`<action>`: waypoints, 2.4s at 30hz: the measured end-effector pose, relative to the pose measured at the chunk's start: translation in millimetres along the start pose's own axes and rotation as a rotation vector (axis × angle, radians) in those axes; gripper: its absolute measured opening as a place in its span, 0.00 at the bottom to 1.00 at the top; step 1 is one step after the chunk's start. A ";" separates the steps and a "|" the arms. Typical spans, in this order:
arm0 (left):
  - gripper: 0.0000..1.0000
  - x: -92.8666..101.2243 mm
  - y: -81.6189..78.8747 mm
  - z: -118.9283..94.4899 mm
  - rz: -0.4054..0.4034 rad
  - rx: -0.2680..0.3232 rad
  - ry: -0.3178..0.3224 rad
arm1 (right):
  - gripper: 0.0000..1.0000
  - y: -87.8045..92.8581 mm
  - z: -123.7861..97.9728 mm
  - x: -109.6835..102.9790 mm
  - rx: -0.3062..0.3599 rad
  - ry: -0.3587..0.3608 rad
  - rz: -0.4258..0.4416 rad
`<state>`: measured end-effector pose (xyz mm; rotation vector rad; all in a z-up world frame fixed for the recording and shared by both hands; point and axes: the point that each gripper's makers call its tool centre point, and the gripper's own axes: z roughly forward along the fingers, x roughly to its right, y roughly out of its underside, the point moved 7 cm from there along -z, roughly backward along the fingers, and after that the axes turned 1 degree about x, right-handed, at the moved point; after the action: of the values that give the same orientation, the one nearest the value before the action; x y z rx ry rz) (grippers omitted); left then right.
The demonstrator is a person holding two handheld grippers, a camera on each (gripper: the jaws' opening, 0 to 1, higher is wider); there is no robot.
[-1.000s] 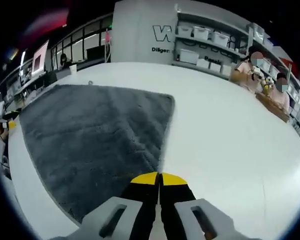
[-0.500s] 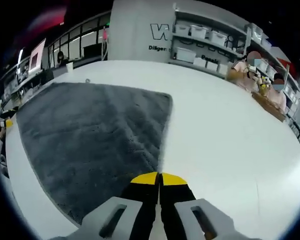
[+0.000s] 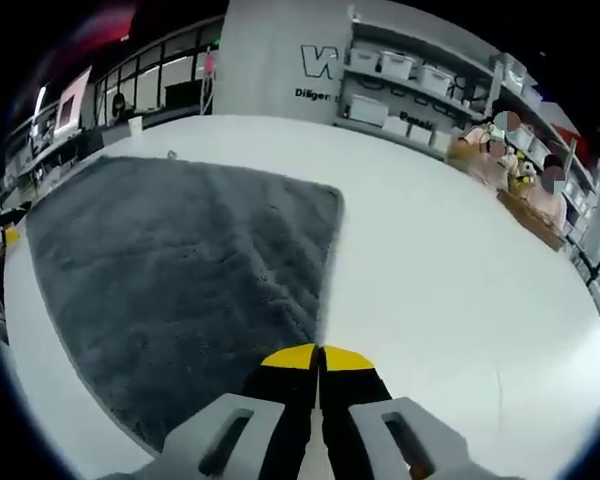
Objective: Open the folded towel by lifting each exposed corner and separating the folded layers until the towel lies flat within the target outline without major curled edges
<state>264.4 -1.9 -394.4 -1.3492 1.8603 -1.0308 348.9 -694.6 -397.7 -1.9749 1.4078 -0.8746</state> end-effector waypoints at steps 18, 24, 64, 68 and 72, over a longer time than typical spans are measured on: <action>0.91 8.4 -23.4 11.3 0.022 0.091 0.075 | 0.35 -10.2 -35.5 -8.0 0.227 -0.042 0.098; 0.93 10.5 -40.3 20.0 0.018 0.170 0.110 | 0.52 -17.1 -40.1 -32.9 0.271 -0.138 0.104; 0.99 -14.7 -33.1 90.2 0.040 0.104 0.139 | 0.98 -22.5 9.6 -122.3 0.170 -0.476 -0.121; 0.99 -17.1 -32.3 89.9 0.037 0.116 0.145 | 0.97 -22.2 8.5 -121.9 0.176 -0.479 -0.117; 0.99 -18.1 -32.5 89.9 0.036 0.116 0.147 | 0.97 -21.4 7.5 -118.3 0.162 -0.489 -0.124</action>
<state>359.8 -11.5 -411.5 -1.1968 1.8919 -1.2279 339.2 -575.0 -408.6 -1.9889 0.9163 -0.4868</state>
